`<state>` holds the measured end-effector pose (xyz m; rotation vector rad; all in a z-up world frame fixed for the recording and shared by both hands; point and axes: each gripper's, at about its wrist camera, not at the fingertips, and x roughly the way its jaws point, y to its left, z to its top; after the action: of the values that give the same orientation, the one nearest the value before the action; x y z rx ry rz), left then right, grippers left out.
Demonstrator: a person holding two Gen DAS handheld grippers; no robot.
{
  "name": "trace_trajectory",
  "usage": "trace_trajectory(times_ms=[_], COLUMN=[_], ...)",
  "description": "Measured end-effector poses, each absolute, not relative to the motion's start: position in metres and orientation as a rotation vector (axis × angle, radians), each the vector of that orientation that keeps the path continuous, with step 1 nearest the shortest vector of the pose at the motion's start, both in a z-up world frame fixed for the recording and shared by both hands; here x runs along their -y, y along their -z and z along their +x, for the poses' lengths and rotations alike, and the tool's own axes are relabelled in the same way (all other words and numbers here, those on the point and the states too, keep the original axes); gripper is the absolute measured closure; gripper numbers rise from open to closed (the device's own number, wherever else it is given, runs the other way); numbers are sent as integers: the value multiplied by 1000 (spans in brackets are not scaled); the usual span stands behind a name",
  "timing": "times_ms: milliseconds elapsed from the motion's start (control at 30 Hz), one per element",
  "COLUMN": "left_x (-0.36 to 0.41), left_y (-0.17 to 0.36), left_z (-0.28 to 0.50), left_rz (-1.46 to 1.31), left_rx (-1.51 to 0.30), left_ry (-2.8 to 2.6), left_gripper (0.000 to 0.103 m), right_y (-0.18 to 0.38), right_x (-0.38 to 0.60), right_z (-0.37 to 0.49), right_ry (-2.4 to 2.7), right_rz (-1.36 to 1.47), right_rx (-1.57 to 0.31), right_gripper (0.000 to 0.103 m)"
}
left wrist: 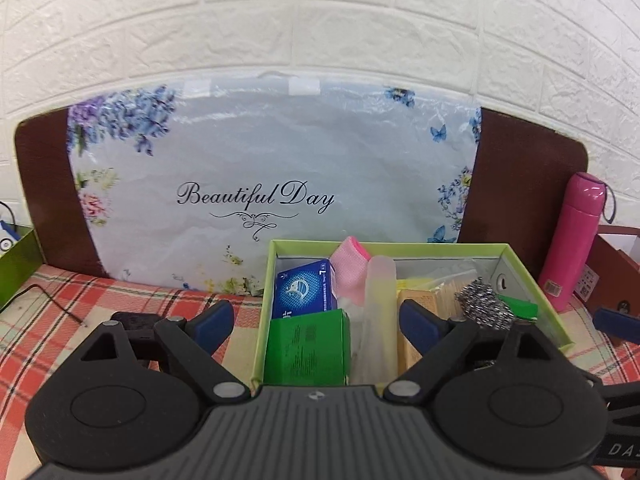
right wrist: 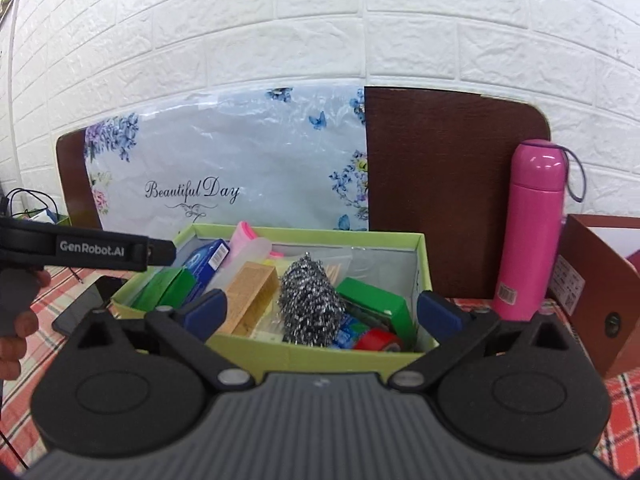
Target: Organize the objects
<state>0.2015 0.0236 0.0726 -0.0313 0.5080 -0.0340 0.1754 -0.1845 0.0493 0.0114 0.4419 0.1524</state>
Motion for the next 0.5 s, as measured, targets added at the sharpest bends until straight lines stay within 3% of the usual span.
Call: trace_trajectory(times_ms=[167, 500], left_x=[-19, -10], left_y=[-79, -60], left_z=[156, 87], left_rz=[-41, -42], left_rx=[-478, -523], left_ry=[53, 19], left_gripper=[5, 4], right_y=[-56, -40], right_x=[186, 187], right_z=[133, 64], right_ry=[-123, -59], right_rz=[7, 31], right_rx=[-471, -510], right_gripper=[0, 0])
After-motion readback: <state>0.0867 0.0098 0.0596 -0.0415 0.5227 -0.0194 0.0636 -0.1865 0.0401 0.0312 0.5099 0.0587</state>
